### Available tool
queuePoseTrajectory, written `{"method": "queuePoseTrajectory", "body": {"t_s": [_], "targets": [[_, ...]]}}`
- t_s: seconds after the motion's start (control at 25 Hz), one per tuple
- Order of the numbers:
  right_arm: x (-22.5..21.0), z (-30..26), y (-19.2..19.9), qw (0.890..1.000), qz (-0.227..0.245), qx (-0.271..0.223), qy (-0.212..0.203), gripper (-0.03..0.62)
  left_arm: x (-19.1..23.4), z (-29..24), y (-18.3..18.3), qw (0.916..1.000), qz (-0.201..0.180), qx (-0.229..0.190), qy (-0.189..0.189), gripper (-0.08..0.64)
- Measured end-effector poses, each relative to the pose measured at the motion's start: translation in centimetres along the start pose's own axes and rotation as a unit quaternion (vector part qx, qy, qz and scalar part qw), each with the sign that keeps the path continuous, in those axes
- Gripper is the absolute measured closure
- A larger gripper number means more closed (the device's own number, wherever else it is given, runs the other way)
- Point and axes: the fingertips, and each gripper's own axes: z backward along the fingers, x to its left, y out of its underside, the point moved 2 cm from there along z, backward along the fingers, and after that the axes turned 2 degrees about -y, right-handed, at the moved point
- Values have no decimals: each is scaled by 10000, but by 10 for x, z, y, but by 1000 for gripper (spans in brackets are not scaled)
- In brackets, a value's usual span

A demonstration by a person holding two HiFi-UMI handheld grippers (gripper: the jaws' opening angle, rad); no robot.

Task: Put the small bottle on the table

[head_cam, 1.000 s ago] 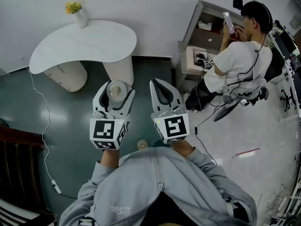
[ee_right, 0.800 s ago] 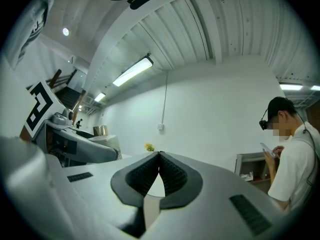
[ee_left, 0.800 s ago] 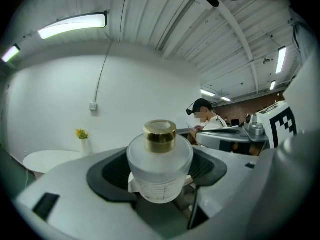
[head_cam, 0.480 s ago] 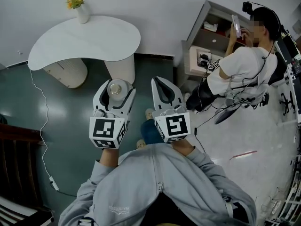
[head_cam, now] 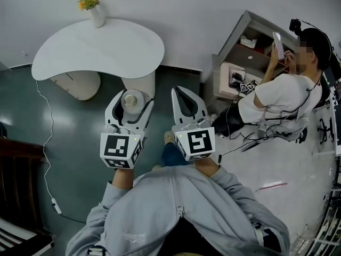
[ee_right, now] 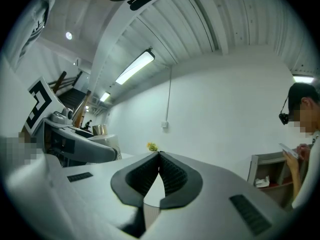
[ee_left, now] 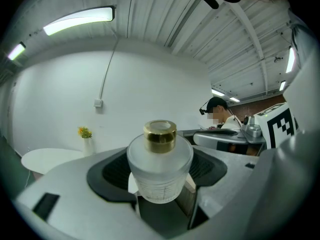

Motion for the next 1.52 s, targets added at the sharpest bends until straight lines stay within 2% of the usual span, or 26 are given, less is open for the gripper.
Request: {"method": "queuePoseTrajectory", "body": {"t_s": [0.32, 0.72, 1.08, 1.52], "targets": [[-59, -69, 9, 9998, 65, -33, -180, 566, 20, -83, -10, 9999, 29, -20, -119, 229], [-125, -151, 24, 9983, 91, -76, -566, 566, 47, -178, -24, 9989, -6, -33, -470, 229], [-157, -178, 43, 9979, -114, -32, -629, 566, 53, -219, -25, 9982, -6, 82, -593, 229], [-182, -228, 53, 9985, -177, -38, -511, 566, 82, -271, -25, 9988, -23, 133, -478, 229]]}}
